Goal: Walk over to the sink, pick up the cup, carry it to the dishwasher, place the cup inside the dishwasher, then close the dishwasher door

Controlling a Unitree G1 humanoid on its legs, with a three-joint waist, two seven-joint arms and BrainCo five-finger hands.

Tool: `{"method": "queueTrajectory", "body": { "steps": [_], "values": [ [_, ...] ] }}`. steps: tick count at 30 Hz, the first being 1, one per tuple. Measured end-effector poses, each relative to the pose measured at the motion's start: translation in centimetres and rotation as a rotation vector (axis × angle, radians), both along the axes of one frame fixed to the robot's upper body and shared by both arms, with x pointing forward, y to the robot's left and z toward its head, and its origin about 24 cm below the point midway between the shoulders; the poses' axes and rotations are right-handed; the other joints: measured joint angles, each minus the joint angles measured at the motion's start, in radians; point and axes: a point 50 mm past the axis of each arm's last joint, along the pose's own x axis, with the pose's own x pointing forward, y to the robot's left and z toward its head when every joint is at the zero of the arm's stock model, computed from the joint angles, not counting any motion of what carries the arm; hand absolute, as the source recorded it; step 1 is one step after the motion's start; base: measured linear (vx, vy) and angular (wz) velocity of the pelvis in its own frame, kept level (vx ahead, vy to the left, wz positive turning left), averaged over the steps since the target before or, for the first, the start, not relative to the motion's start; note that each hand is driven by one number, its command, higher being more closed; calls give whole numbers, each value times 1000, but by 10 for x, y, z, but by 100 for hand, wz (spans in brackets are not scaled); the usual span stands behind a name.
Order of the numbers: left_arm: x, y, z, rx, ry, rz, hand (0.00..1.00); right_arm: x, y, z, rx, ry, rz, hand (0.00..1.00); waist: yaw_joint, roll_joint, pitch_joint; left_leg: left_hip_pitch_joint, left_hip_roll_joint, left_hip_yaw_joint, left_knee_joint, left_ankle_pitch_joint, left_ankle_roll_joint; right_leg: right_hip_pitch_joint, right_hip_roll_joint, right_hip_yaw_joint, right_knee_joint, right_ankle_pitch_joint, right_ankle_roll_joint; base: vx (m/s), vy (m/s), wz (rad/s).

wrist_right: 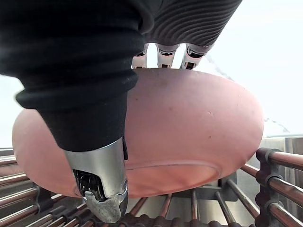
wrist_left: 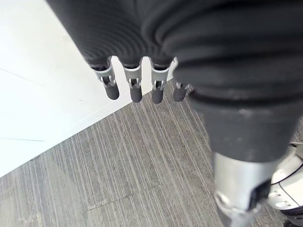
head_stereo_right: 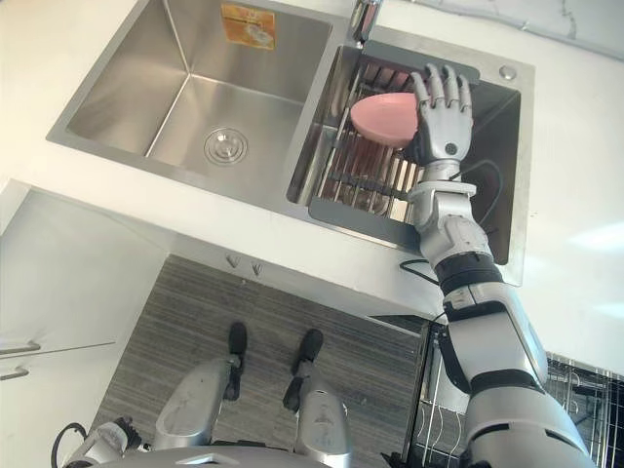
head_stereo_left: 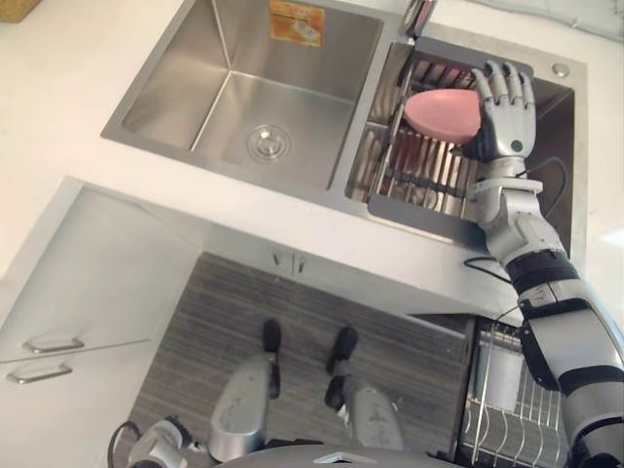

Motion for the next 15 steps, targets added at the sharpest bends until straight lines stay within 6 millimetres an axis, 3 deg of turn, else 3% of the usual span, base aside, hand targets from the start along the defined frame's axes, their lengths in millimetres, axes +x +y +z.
{"method": "queueTrajectory", "body": {
  "steps": [1,8,15],
  "values": [
    [0,0,0,1,-4,-3,0,0,0,0,-2,2,-2,100,0,0,0,0,2,0,-4,5,-3,0,2,-1,-1,0,0,-5,-22,6],
    [11,-6,2,15,-67,-55,0,1,-2,1,5,-8,-5,100,0,-1,0,4,8,0,-12,23,-18,-4,7,-4,-2,48,-2,37,-14,2],
    [30,-10,7,7,-166,-79,0,2,-4,2,81,-11,5,100,1,-3,1,3,13,19,-11,19,-23,-13,12,13,-4,53,-3,23,14,-8]
  ]
}}
